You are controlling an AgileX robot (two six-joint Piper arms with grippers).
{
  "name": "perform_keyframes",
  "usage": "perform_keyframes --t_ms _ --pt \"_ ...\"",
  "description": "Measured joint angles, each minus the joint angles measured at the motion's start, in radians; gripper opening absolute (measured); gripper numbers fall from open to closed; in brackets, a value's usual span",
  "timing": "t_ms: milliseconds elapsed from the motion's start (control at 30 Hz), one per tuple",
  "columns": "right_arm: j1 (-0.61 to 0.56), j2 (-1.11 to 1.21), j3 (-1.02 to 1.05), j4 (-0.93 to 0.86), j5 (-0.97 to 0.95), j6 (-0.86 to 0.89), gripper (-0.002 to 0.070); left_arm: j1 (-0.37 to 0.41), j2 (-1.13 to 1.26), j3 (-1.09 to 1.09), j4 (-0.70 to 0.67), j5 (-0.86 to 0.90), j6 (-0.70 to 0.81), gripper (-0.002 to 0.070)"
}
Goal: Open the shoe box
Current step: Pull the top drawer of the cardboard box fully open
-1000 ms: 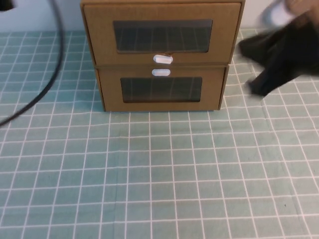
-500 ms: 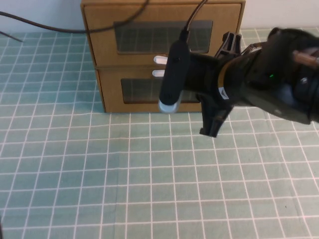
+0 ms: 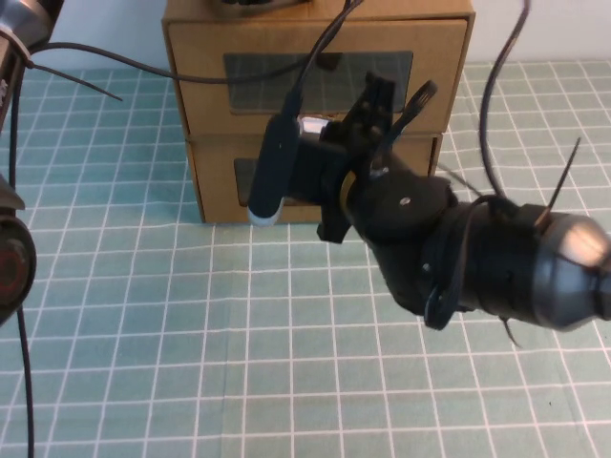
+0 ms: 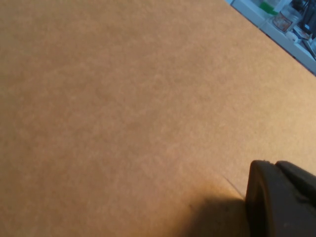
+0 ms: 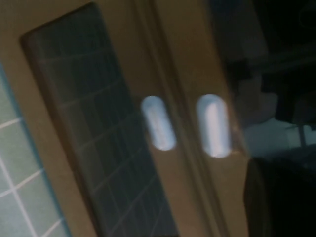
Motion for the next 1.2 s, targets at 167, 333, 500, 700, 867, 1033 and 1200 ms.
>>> perform_keyframes --t_ms 167,333,500,700,867,1033,1200 --pt "0.002 0.031 0.000 -0.017 -0.004 0.021 0.0033 0.000 -0.002 0.000 0.001 0.000 -0.004 -0.0005" --pt "0.002 0.031 0.000 -0.023 -0.028 0.025 0.0203 0.000 -0.002 0.000 0.001 0.000 -0.006 -0.0005" --pt "-0.003 0.057 -0.018 -0.027 -0.029 0.026 0.0265 0.000 -0.002 0.000 0.001 0.000 -0.006 -0.0005" --pt "-0.030 0.141 -0.109 -0.027 -0.029 0.026 0.0268 0.000 -0.002 0.000 0.001 0.000 -0.008 -0.0005" --pt "-0.062 0.197 -0.176 -0.029 -0.029 0.026 0.0233 0.000 -0.002 0.000 0.001 0.000 -0.008 -0.0005" --pt "-0.064 0.206 -0.186 -0.020 -0.026 0.026 0.0045 0.000 -0.002 0.000 0.001 0.000 -0.008 -0.0005" --pt "-0.062 0.206 -0.190 0.018 -0.019 0.015 0.0018 0.000 -0.002 0.000 0.006 0.000 -0.014 -0.0005"
